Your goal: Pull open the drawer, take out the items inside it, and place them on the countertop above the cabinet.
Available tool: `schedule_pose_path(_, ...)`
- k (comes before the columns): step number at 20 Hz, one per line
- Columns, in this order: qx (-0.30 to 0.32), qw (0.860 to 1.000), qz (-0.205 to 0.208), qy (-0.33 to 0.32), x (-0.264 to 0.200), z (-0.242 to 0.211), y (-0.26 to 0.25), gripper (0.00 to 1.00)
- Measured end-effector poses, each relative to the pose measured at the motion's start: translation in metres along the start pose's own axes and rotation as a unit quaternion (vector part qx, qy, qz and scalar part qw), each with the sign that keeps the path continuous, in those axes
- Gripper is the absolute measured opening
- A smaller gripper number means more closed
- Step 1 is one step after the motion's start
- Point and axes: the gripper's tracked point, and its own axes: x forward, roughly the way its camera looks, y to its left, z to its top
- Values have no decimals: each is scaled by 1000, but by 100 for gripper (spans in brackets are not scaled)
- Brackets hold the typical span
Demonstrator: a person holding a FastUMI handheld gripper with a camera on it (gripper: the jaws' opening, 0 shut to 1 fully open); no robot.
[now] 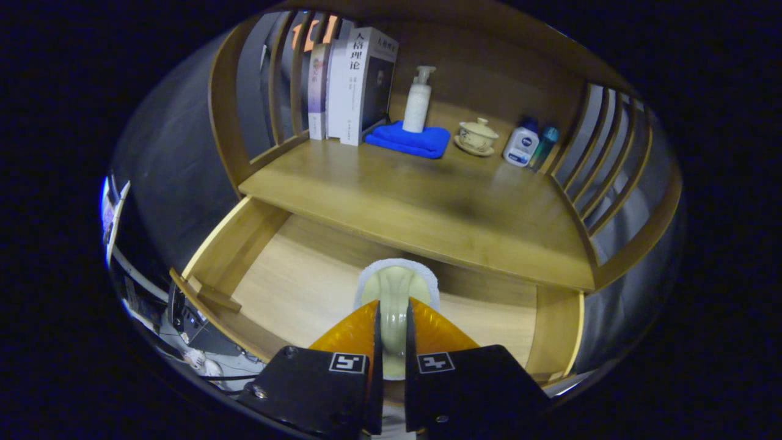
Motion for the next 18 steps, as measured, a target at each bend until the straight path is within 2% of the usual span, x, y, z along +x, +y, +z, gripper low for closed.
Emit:
schedule_pose_path(4, 9, 1000, -5, -20, -21, 16, -13, 17)
schedule_pose_path(9, 35, 999, -2, -27, -25, 38, -29, 17)
schedule_pose_path(18, 93, 995, 5, -21, 9, 83, -55, 17)
